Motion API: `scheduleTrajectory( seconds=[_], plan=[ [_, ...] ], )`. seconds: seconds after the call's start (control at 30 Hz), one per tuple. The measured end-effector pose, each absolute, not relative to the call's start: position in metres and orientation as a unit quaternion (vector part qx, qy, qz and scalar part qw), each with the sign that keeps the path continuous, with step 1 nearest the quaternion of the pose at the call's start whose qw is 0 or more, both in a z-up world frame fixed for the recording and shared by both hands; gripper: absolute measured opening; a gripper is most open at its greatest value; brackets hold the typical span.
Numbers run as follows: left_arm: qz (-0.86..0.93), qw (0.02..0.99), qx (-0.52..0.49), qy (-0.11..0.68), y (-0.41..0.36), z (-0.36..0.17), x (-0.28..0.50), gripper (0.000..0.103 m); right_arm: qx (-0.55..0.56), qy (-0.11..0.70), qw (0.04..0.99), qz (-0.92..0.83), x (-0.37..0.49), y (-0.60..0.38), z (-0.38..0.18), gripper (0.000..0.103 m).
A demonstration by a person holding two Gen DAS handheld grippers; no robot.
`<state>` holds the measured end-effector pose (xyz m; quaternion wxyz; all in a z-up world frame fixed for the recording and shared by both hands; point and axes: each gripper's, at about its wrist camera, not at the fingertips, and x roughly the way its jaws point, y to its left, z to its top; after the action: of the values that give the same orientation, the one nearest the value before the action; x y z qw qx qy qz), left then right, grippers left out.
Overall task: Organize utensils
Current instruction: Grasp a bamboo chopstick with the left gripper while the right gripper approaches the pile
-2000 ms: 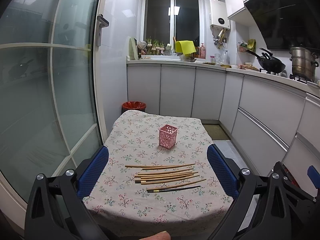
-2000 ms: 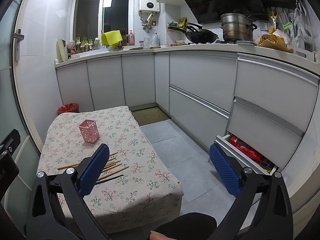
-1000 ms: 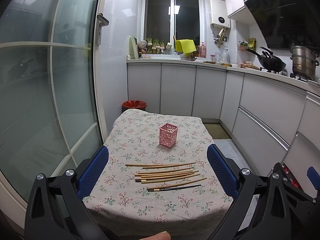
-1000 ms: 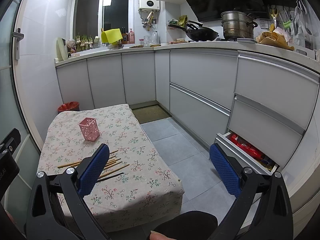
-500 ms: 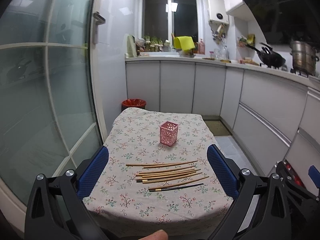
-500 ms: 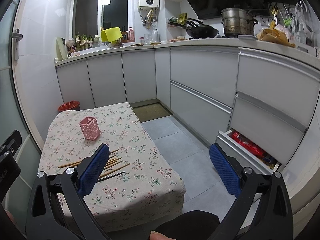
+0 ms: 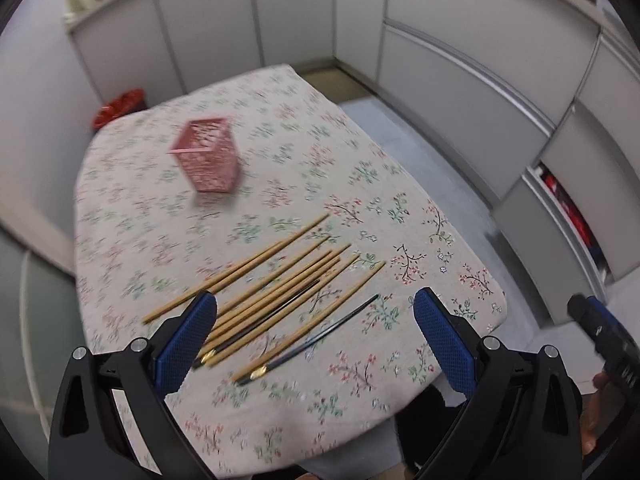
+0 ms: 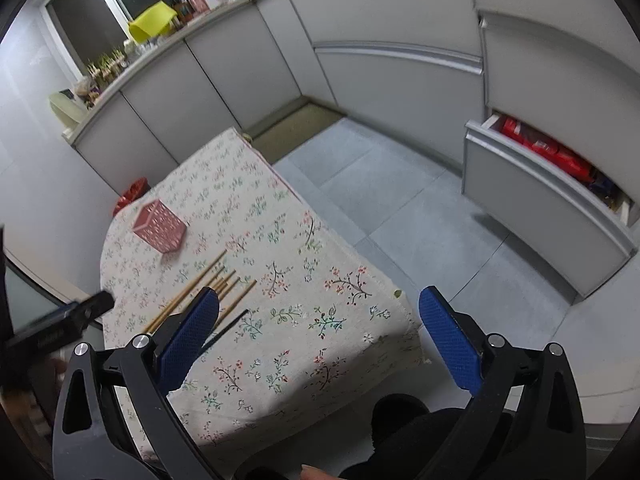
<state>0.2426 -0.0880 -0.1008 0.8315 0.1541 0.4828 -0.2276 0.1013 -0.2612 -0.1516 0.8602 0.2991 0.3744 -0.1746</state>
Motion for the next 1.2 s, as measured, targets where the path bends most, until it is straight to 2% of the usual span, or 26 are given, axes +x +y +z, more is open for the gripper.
scheduleTrajectory(
  seconds=[0.23, 0.37, 0.5, 0.57, 0.73, 1.03, 1.2],
  plan=[
    [-0.232, 0.77, 0.261, 0.534, -0.15, -0.17, 0.333, 0.094, 0.284, 0.423, 0.841, -0.179, 0.143, -0.276, -0.197, 0.096],
    [-0.219, 0.742, 0.269, 0.573, -0.157, -0.204, 0.371, 0.076, 0.292, 0.441, 0.829, -0.18, 0.162, -0.291, -0.22, 0.096],
    [-0.214, 0.73, 0.267, 0.592, -0.16, -0.225, 0.388, 0.071, 0.318, 0.455, 0.817, -0.155, 0.177, -0.296, -0.231, 0.096],
    [-0.212, 0.724, 0.279, 0.594, -0.161, -0.235, 0.392, 0.059, 0.312, 0.459, 0.818, -0.151, 0.182, -0.294, -0.233, 0.096],
    [-0.216, 0.717, 0.287, 0.598, -0.165, -0.247, 0.4, 0.05, 0.311, 0.466, 0.813, -0.154, 0.186, -0.295, -0.238, 0.096],
    [-0.241, 0.688, 0.288, 0.621, -0.161, -0.259, 0.409, 0.048, 0.307, 0.468, 0.81, -0.172, 0.187, -0.299, -0.24, 0.096],
    [-0.272, 0.67, 0.254, 0.642, -0.146, -0.262, 0.425, 0.042, 0.297, 0.473, 0.81, -0.18, 0.189, -0.298, -0.24, 0.096]
  ],
)
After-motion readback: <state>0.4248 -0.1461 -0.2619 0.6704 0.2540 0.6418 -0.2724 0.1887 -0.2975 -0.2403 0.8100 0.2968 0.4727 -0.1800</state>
